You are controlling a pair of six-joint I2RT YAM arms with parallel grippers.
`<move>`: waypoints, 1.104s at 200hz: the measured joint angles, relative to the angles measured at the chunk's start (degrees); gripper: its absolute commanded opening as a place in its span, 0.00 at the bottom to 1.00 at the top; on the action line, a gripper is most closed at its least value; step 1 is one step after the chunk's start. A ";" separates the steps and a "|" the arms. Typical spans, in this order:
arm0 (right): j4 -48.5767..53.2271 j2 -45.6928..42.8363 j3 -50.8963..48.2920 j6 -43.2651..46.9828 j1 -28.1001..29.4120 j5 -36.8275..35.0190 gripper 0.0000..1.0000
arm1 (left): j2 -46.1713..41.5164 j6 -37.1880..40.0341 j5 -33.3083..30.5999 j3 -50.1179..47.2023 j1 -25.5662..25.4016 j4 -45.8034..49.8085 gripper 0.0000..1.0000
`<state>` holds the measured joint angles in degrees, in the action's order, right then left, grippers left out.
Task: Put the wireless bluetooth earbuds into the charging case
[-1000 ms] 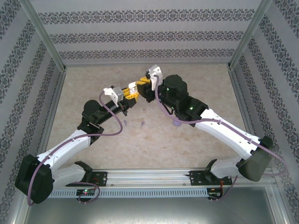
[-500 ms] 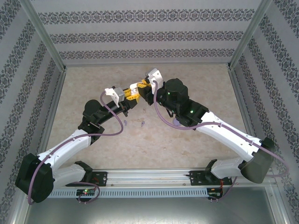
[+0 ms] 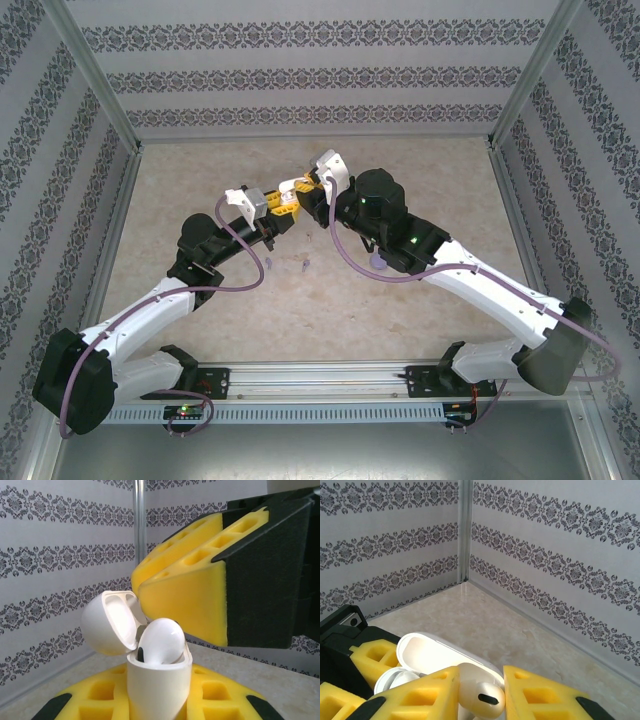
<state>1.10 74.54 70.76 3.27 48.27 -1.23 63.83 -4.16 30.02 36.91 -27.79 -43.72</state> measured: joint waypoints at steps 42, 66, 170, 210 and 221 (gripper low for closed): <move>0.92 -0.17 0.09 0.15 0.00 0.66 0.33 | 0.07 -0.02 -0.02 0.00 -0.02 0.02 0.00; 1.90 -0.15 0.11 -0.07 0.33 2.19 0.34 | 0.31 0.00 -0.20 0.13 -0.02 -0.02 0.00; 4.33 -2.23 -1.14 -0.85 0.35 2.93 0.48 | 0.31 0.02 -0.61 0.22 -0.02 -0.52 0.00; 4.52 -4.35 -2.82 -2.12 -0.13 3.08 0.63 | 0.42 0.02 -0.28 0.57 -0.39 -0.50 0.00; 4.90 -5.05 -3.32 -2.25 -0.15 3.30 0.67 | 0.42 0.00 -0.59 0.76 -0.39 -0.63 0.00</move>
<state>6.00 69.49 67.44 1.02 48.12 2.07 64.25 -4.16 29.43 37.67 -28.18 -44.36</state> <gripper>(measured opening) 0.639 0.203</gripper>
